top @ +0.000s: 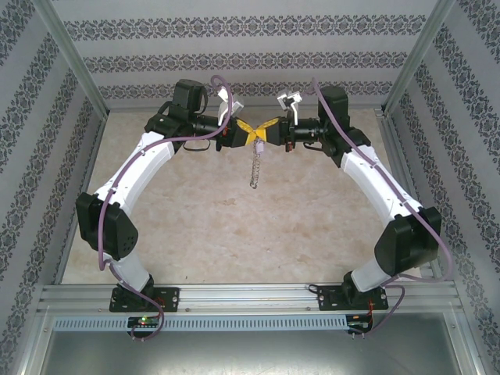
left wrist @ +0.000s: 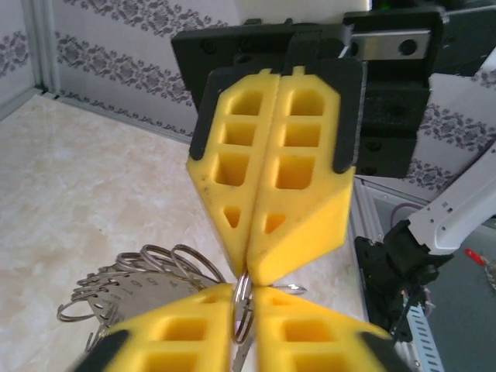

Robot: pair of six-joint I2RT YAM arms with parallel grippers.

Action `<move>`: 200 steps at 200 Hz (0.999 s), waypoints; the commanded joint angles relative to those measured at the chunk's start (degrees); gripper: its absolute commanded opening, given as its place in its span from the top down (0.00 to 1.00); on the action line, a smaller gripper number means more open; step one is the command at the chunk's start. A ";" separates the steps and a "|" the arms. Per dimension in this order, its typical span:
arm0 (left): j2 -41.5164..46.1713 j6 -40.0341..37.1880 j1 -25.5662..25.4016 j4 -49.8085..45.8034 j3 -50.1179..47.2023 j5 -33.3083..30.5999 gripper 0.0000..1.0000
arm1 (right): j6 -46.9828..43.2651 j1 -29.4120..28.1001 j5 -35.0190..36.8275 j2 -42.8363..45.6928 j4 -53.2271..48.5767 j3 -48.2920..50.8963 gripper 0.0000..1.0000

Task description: Put the keys on the keyring

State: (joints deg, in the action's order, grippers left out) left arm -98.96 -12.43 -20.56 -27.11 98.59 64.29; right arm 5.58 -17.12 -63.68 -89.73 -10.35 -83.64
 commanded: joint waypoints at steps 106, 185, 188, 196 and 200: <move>-1.56 -15.55 3.01 -25.14 15.38 1.28 0.68 | -44.26 -2.85 14.03 -18.73 -71.35 -49.58 1.00; -3.85 -15.94 2.34 -26.49 15.58 6.45 0.73 | -44.77 -4.98 12.63 -20.83 -72.28 -53.47 1.00; -3.92 -16.00 2.21 -26.54 15.58 6.43 0.73 | -44.77 -5.07 12.62 -20.82 -72.19 -53.47 1.00; -4.11 -16.14 2.03 -26.65 15.50 6.67 0.73 | -44.53 -5.12 12.70 -20.89 -71.95 -53.47 1.00; -4.14 -16.14 1.94 -26.67 15.45 6.79 0.73 | -44.39 -5.17 12.70 -20.86 -71.80 -53.47 1.00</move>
State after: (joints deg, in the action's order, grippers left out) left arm -102.52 -26.65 -18.04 -51.51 113.16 67.88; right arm -37.91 -21.43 -49.50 -110.34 -81.69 -135.37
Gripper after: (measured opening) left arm 0.269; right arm 0.049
